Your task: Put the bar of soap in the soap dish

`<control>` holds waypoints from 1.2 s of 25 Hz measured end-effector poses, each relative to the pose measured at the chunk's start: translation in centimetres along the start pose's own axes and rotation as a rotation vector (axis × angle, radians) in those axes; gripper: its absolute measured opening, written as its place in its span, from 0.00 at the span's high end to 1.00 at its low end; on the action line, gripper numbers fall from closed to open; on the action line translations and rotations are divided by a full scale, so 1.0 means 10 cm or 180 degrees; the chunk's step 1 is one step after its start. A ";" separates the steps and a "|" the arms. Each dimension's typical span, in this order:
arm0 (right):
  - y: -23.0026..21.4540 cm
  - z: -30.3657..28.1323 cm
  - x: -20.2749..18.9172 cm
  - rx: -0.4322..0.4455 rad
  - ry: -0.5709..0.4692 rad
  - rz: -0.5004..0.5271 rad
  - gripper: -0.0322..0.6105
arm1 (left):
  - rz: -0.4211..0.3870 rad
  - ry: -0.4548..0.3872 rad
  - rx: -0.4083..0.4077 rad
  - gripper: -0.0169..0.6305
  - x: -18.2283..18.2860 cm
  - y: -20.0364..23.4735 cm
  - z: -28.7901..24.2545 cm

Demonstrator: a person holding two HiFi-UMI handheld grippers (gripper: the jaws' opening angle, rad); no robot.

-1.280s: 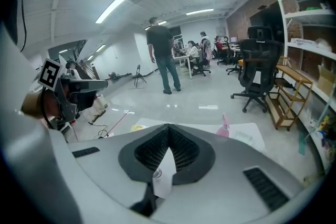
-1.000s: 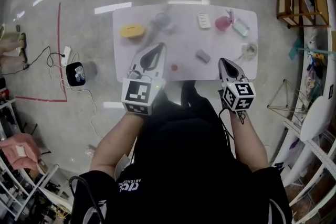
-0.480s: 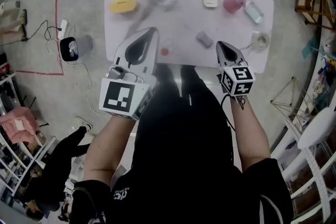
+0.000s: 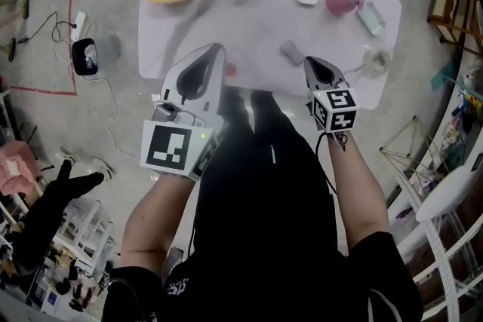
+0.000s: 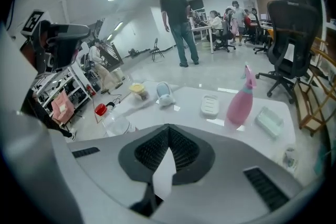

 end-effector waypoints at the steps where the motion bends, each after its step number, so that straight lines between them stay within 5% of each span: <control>1: -0.03 -0.05 -0.04 -0.0011 0.0039 0.0022 0.93 | 0.0001 -0.0010 0.0011 0.96 -0.02 0.03 -0.01; 8: -0.19 -0.40 -0.31 0.0020 0.0224 0.0071 0.93 | 0.0024 0.0118 0.0098 0.96 -0.27 0.27 -0.14; 15: -0.24 -0.67 -0.48 -0.0019 0.0418 0.0142 0.93 | -0.0105 0.0222 -0.0139 0.96 -0.33 0.26 -0.30; 26: -0.32 -1.08 -0.66 -0.0103 0.0719 0.0513 0.92 | -0.0030 0.0302 -0.0177 0.96 -0.44 0.39 -0.43; 30: -0.28 -1.20 -0.70 -0.0050 0.0827 0.0751 0.80 | 0.0017 0.0306 -0.0176 0.96 -0.49 0.44 -0.47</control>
Point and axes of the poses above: the fingertips, and each gripper's own axes: z backward along the fingers, y to its left, x out of its top, the point moved 4 cm from there along z, backward along the fingers
